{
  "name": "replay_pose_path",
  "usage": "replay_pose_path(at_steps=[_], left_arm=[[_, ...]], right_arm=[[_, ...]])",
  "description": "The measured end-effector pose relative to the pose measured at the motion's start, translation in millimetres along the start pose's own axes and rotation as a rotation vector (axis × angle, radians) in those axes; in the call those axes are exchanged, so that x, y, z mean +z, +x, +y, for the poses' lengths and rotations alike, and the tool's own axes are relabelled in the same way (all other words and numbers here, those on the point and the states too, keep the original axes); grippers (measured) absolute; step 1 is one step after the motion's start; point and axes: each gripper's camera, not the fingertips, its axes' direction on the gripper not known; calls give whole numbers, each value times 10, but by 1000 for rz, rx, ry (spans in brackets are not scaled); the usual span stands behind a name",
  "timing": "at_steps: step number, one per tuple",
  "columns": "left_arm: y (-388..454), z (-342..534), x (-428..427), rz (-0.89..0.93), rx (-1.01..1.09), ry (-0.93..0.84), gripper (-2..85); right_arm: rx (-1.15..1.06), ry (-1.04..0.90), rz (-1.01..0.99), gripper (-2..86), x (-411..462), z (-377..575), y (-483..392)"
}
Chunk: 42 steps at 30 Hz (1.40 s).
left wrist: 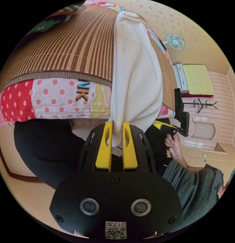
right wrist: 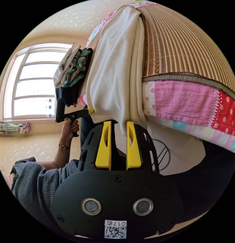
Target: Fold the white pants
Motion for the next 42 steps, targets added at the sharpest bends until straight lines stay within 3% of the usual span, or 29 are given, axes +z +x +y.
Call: replay_pose_path(at_steps=[6,10,14,21,28,31,42], left_arm=[[-2,153,-40,8,-13,14,53],[29,413,-117,108,71,93,45],[47,660,-154,140,152,160,40],[-40,854,283,33,51,197,43],[196,1260,315,-98,148,378,78],[184,1393,364,-118,164,487,81],[131,1201,636,-182,243,375,83]], right_arm=[[-166,44,-179,23,-221,220,14],[-187,152,-253,18,-407,452,62],[-157,153,-76,16,-337,619,107],[-213,160,183,18,225,690,66],[-192,252,154,37,374,847,67],[-227,242,244,56,516,846,98],[-244,222,265,69,696,628,155]])
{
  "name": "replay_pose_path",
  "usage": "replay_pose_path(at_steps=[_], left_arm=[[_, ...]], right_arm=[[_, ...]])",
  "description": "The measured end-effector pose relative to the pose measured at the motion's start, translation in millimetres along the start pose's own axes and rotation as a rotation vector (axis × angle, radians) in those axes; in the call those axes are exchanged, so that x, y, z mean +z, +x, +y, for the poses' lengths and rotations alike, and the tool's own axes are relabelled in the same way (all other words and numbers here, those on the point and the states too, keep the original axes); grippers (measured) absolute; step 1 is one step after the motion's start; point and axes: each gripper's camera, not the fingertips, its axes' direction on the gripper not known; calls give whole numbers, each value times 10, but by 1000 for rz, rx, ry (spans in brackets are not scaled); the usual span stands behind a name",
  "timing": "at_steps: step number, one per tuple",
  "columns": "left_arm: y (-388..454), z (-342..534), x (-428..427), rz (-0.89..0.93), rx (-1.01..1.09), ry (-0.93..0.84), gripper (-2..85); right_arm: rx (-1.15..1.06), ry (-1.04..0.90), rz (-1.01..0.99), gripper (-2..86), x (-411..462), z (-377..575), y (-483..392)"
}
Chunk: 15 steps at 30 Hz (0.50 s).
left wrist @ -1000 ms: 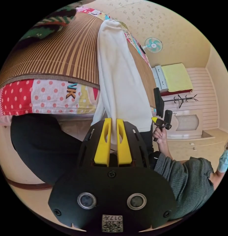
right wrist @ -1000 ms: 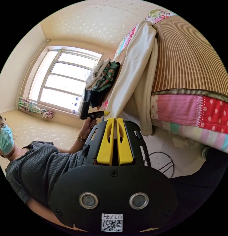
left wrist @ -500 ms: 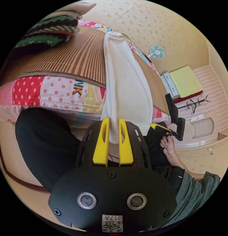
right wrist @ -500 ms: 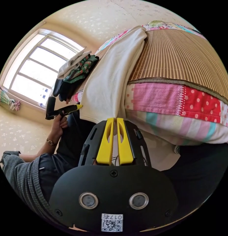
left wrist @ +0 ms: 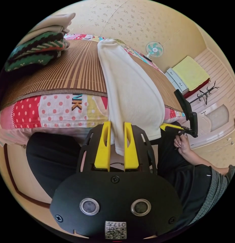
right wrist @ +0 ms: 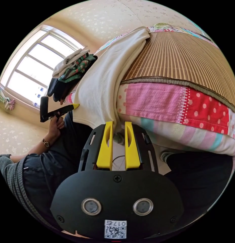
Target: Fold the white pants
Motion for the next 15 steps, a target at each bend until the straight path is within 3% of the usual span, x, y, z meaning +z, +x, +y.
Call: replay_pose_path(at_steps=[10,15], left_arm=[[-203,4,-31,71,64,-2,84],[-544,87,-210,256,4,137,107]], right_arm=[[-16,23,-26,59,-64,-142,43],[12,128,-247,98,-315,-128,382]])
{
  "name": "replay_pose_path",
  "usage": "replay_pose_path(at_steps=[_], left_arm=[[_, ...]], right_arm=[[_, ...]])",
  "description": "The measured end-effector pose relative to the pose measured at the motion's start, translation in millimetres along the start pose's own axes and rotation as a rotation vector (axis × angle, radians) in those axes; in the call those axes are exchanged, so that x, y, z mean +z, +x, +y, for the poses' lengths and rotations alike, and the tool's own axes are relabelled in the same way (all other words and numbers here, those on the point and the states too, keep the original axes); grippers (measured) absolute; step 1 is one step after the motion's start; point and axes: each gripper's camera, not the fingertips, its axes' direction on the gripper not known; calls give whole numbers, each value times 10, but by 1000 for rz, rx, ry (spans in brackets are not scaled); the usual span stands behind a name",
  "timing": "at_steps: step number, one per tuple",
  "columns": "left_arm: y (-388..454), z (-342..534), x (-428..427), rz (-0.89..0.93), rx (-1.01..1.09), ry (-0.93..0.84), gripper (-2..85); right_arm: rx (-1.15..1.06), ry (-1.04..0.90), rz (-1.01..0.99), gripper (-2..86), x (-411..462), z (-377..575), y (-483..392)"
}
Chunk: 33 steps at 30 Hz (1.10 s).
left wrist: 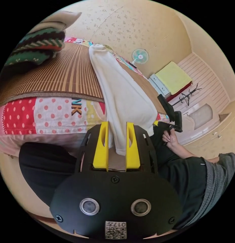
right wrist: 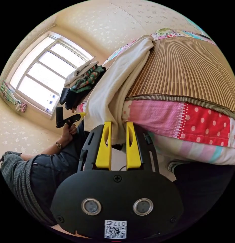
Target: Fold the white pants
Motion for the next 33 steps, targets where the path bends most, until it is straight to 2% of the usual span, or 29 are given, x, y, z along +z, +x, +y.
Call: replay_pose_path(at_steps=[2,4,7,13,18,26,28,31,33], left_arm=[[-311,104,-206,130,-105,124,117],[-531,168,-284,215,-179,176,132],[-703,167,-256,278,-247,167,160],[-499,-132,38,203,-176,8,161],[-392,-298,188,107,-171,-48,126],[133,-598,446,-90,-4,-138,137],[145,-661,513,-74,3,-167,136],[81,-793,841,29,-8,-347,126],[116,-861,966,-29,-9,-389,119]], right_arm=[[23,19,-76,112,-43,8,116],[36,38,-99,119,-94,7,177],[71,82,-139,124,-198,2,287],[181,213,-268,125,-439,47,627],[151,121,-237,125,-338,-147,588],[110,-19,-249,123,-198,-422,560],[111,-55,-260,125,-154,-478,569],[107,-100,-268,129,-107,-567,570],[110,-120,-259,131,-103,-626,576]])
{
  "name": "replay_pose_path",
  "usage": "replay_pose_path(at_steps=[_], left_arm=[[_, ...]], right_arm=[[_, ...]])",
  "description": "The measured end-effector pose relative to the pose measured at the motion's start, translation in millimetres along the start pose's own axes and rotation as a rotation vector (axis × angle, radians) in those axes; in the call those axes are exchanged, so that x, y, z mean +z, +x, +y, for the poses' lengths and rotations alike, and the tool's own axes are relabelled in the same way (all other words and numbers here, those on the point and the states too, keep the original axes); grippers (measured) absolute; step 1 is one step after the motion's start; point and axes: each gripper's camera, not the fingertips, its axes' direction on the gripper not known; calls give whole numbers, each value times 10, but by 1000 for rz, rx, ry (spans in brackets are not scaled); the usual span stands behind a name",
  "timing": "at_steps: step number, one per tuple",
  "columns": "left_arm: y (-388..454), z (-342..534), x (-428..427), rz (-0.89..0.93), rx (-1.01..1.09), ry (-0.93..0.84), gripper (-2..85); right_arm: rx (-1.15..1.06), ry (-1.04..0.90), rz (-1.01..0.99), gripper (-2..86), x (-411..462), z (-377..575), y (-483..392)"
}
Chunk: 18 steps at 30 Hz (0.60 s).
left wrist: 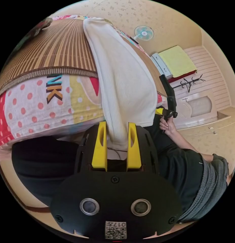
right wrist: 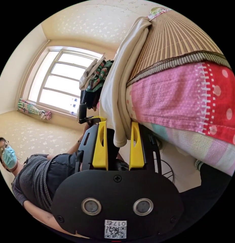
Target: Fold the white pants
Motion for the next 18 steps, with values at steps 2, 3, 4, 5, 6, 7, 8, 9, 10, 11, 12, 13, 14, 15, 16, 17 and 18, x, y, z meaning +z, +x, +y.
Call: replay_pose_path(at_steps=[2,3,4,5,6,7,8,9,10,11,12,13,14,15,16,17,18], left_arm=[[111,-134,78,-70,18,-36,116],[128,-163,101,-80,21,-49,117],[137,-215,142,-86,23,-70,121],[114,-260,162,-73,16,-83,124],[90,-278,164,-60,8,-87,124],[12,-310,155,-19,-16,-88,122],[-92,-330,138,36,-48,-82,119],[-152,-335,128,67,-67,-76,116],[-273,-337,106,131,-105,-61,110],[-386,-336,87,196,-137,-44,104],[-433,-335,79,224,-150,-36,100],[-503,-337,66,266,-168,-25,97],[-536,-346,56,288,-173,-20,92],[-540,-353,50,292,-171,-18,90],[-528,-371,36,289,-161,-17,86],[-507,-389,21,277,-150,-17,84],[-498,-397,15,272,-145,-17,83]], right_arm=[[4,-11,-1,132,-9,-42,8],[7,-18,-6,132,-17,-69,16],[9,-21,-10,132,-20,-81,21],[14,-27,-17,132,-28,-104,31],[19,-32,-20,131,-35,-126,38],[22,-35,-20,131,-38,-136,41],[27,-41,-18,129,-43,-156,46],[35,-45,-15,125,-51,-175,55],[39,-46,-15,124,-57,-184,60],[47,-45,-17,120,-73,-199,73],[56,-44,-23,116,-90,-211,91],[62,-43,-27,114,-98,-216,102],[70,-41,-36,112,-116,-224,120],[73,-39,-44,110,-133,-233,130],[75,-39,-44,109,-140,-238,132],[75,-39,-44,108,-151,-247,131],[75,-40,-43,108,-163,-255,129]])
